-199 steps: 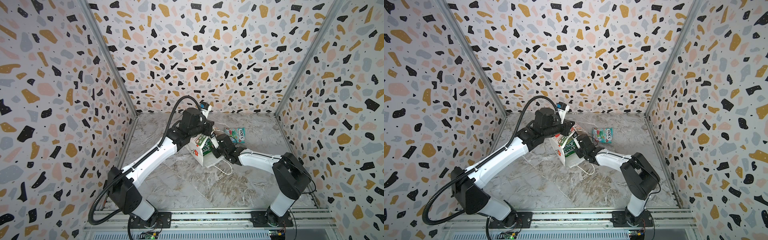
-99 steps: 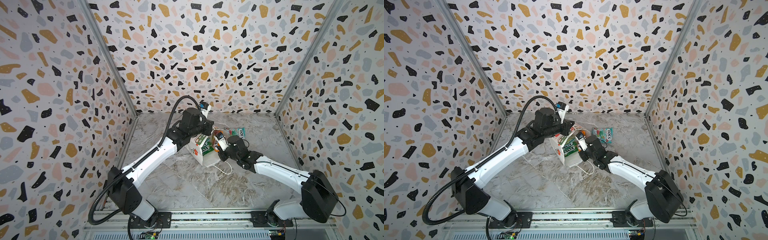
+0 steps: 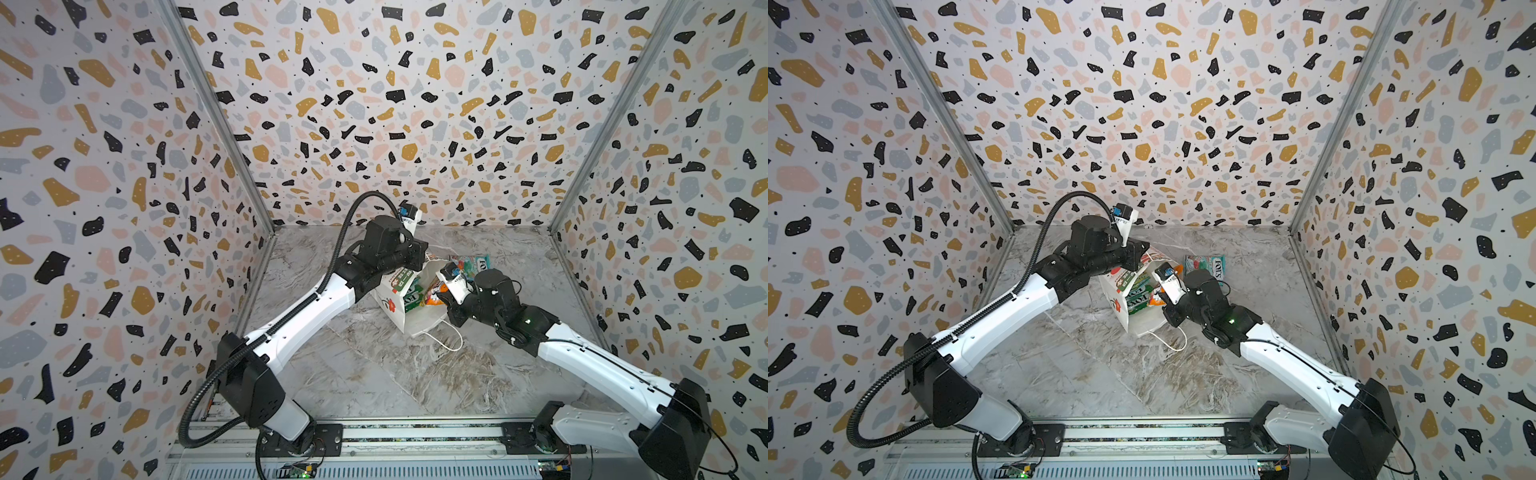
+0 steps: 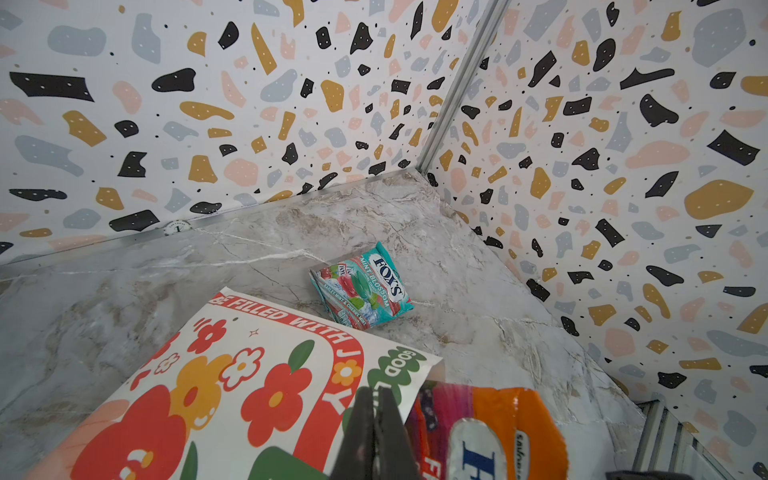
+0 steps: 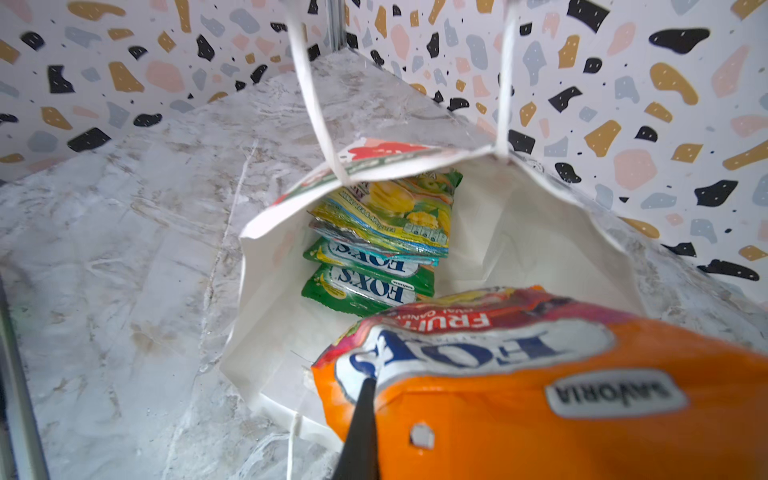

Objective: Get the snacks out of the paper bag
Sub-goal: 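Pull the orange packet out of the bag with the right gripper, then lower the orange packet beside the teal packet and open the right gripper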

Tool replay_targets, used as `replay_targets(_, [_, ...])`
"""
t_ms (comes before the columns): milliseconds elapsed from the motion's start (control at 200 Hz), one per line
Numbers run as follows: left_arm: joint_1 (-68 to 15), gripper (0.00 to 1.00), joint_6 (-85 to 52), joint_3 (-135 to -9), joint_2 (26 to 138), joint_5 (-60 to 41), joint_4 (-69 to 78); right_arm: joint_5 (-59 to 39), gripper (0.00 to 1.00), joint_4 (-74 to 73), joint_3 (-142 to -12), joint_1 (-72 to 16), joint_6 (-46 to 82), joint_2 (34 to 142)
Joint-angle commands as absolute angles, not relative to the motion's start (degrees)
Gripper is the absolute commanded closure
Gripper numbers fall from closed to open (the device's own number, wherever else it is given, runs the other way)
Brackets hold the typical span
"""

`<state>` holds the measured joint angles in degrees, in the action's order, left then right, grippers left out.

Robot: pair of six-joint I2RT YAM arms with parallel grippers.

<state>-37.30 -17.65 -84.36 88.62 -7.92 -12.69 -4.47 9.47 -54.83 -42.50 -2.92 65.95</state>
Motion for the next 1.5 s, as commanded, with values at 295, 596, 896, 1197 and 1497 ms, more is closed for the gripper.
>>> replay_targets(295, [-37.7, 1.0, -18.4, -84.4, 89.2, -7.5, -9.4, -3.6, 1.0, 14.9, -67.1, -42.4, -6.3, 59.3])
replay_targets(596, [-37.8, 1.0, -18.1, -84.6, 89.3, -7.6, -9.8, -2.5, 1.0, 16.1, -72.7, -33.4, -4.2, 58.5])
replay_targets(896, [-37.9, 1.0, -18.1, -84.9, 89.5, -7.9, -9.8, -9.3, 1.0, 16.9, -72.7, -15.8, -0.4, 61.6])
replay_targets(1197, [-37.9, 1.0, -17.9, -85.1, 89.7, -8.6, -9.9, -16.7, 1.0, 7.9, -67.8, -1.4, 3.6, 71.1])
replay_targets(1497, [-38.0, 1.0, -17.8, -84.6, 89.9, -9.0, -9.5, -19.9, 1.0, -4.6, -67.3, 3.5, 6.8, 82.8])
